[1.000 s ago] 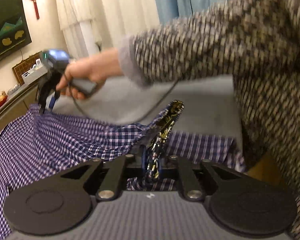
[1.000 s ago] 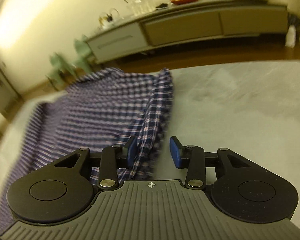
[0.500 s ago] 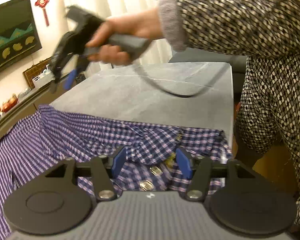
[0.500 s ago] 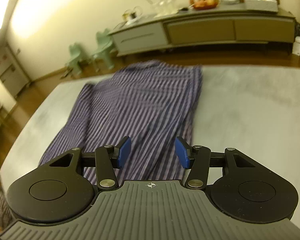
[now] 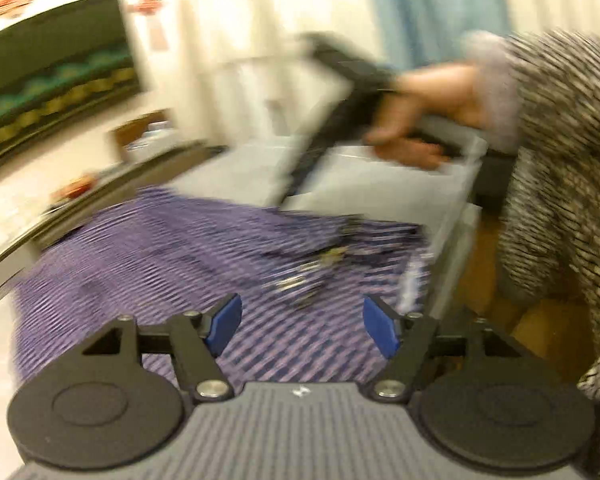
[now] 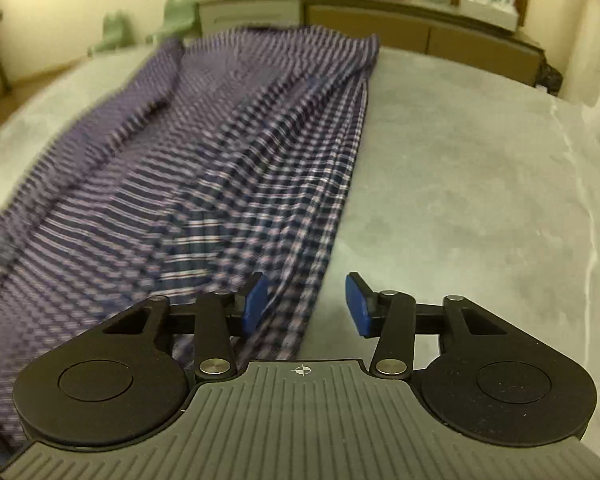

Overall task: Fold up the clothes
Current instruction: 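Lay the shirt flat on the table and open the left gripper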

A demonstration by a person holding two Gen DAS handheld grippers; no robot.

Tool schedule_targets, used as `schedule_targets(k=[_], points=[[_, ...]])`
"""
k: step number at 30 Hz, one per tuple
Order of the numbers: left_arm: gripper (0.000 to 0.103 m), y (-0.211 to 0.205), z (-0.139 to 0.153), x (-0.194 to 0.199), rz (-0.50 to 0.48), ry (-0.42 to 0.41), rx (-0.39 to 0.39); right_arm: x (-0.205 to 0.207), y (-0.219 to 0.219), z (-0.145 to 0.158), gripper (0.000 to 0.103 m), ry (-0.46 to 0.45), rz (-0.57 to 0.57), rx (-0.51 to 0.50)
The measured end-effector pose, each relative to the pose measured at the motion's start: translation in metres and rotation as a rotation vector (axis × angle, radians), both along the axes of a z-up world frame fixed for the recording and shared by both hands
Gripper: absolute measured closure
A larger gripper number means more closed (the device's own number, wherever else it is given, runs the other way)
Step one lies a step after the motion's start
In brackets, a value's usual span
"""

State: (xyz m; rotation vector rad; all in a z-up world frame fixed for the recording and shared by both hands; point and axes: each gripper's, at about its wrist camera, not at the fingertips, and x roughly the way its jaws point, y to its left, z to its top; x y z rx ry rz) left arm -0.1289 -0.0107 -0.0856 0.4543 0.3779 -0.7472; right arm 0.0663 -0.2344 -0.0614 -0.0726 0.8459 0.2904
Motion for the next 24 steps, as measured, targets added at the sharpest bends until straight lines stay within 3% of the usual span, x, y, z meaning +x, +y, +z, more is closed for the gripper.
schedule_targets(k=[2, 4, 6, 11, 13, 16, 18, 19, 20, 21, 22, 24], points=[[0.034, 0.032, 0.005, -0.010, 0.098, -0.035, -0.009, -0.025, -0.008, 0.007, 0.035, -0.026, -0.002, 0.047], [0.030, 0.052, 0.005, -0.027, 0.126, -0.089, 0.062, -0.048, -0.012, 0.013, 0.029, -0.059, 0.001, 0.071], [0.025, 0.060, -0.006, -0.045, 0.090, -0.113, 0.173, -0.071, -0.009, 0.014, 0.023, -0.083, 0.055, 0.043], [0.025, 0.045, -0.049, -0.079, -0.033, -0.220, 0.443, -0.123, 0.038, 0.014, 0.003, -0.090, 0.386, -0.161], [0.024, 0.039, -0.060, -0.081, -0.042, -0.271, 0.506, -0.125, 0.040, 0.011, 0.003, -0.062, 0.369, -0.182], [0.024, 0.036, -0.071, -0.071, -0.007, -0.315, 0.560, -0.112, 0.018, 0.005, 0.004, -0.014, 0.212, -0.095], [0.026, 0.034, -0.080, -0.063, 0.014, -0.344, 0.602, -0.100, 0.005, -0.005, 0.015, 0.060, 0.124, -0.024], [0.042, 0.034, -0.083, -0.059, 0.015, -0.345, 0.622, -0.096, 0.001, -0.010, 0.019, 0.091, 0.098, -0.001], [0.070, 0.033, -0.086, -0.055, 0.015, -0.345, 0.640, -0.099, 0.000, -0.011, 0.023, 0.079, 0.099, 0.001], [0.075, 0.035, -0.081, -0.053, 0.011, -0.315, 0.621, -0.101, 0.001, -0.011, 0.029, 0.073, 0.112, -0.004], [0.079, 0.037, -0.076, -0.050, 0.007, -0.286, 0.602, -0.107, 0.003, -0.009, 0.054, 0.066, 0.132, 0.002], [0.086, 0.040, -0.068, -0.048, -0.009, -0.240, 0.568, -0.116, 0.007, -0.006, 0.082, 0.054, 0.158, 0.010]])
